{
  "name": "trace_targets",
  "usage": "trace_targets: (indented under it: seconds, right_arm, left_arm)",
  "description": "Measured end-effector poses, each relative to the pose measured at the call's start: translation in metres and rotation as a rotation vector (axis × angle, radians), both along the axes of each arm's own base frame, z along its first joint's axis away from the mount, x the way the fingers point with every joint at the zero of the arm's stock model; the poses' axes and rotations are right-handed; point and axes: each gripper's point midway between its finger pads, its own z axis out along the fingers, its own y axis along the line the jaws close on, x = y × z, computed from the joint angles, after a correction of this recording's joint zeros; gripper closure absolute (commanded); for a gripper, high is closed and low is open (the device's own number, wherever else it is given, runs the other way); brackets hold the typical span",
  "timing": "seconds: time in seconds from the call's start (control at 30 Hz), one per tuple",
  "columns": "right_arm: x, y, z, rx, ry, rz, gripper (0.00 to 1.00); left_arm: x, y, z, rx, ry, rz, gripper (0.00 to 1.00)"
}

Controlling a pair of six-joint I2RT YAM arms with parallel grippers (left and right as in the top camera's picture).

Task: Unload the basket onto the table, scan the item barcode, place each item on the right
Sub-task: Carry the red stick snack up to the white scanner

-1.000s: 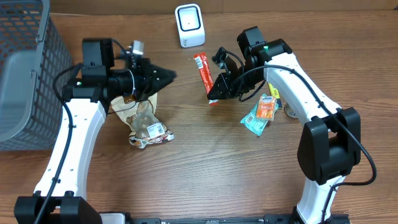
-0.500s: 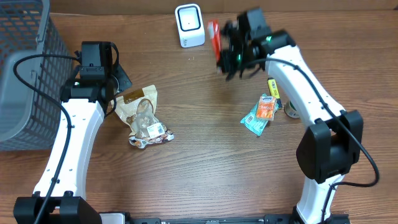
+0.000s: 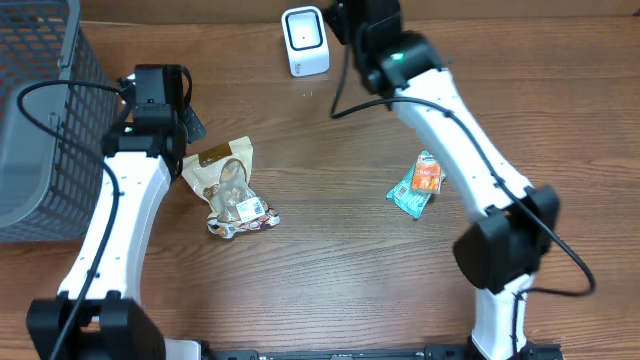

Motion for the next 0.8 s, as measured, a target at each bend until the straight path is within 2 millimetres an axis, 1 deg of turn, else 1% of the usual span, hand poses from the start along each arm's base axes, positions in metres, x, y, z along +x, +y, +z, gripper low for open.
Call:
trace_targets:
  seconds: [0.07, 0.13, 0.23, 0.33, 0.43, 0.53, 0.67, 0.8]
  right_arm:
    - [0.011, -0.002, -0.016, -0.067, -0.014, -0.044, 0.96]
    - [0.021, -0.006, -0.037, -0.132, -0.018, -0.089, 0.96]
    - [0.034, -0.012, -0.080, -0.241, 0.012, -0.140, 0.96]
    - [0.042, -0.015, -0.122, -0.317, 0.050, -0.170, 0.96]
    - [0.049, -0.018, -0.153, -0.357, 0.057, -0.202, 0.96]
    - [0.054, -0.020, -0.177, -0.404, 0.058, -0.222, 0.96]
    - [0.056, -0.022, -0.201, -0.478, 0.070, -0.229, 0.96]
    - [0.055, -0.025, -0.212, -0.519, 0.086, -0.233, 0.96]
  left_arm:
    - [-0.003, 0.000, -0.012, 0.000, 0.044, 0.001, 0.96]
    - [-0.006, 0.000, -0.026, 0.003, 0.095, -0.003, 0.96]
    - [-0.008, -0.001, -0.041, 0.001, 0.146, -0.010, 0.95]
    - [-0.008, -0.002, -0.049, -0.007, 0.166, -0.014, 0.95]
    - [-0.007, -0.003, -0.050, -0.011, 0.164, -0.016, 0.95]
    - [-0.006, -0.004, -0.050, -0.013, 0.161, -0.018, 0.95]
    - [-0.006, -0.004, -0.050, -0.012, 0.161, -0.020, 0.95]
    - [-0.006, -0.004, -0.049, -0.012, 0.159, -0.020, 0.95]
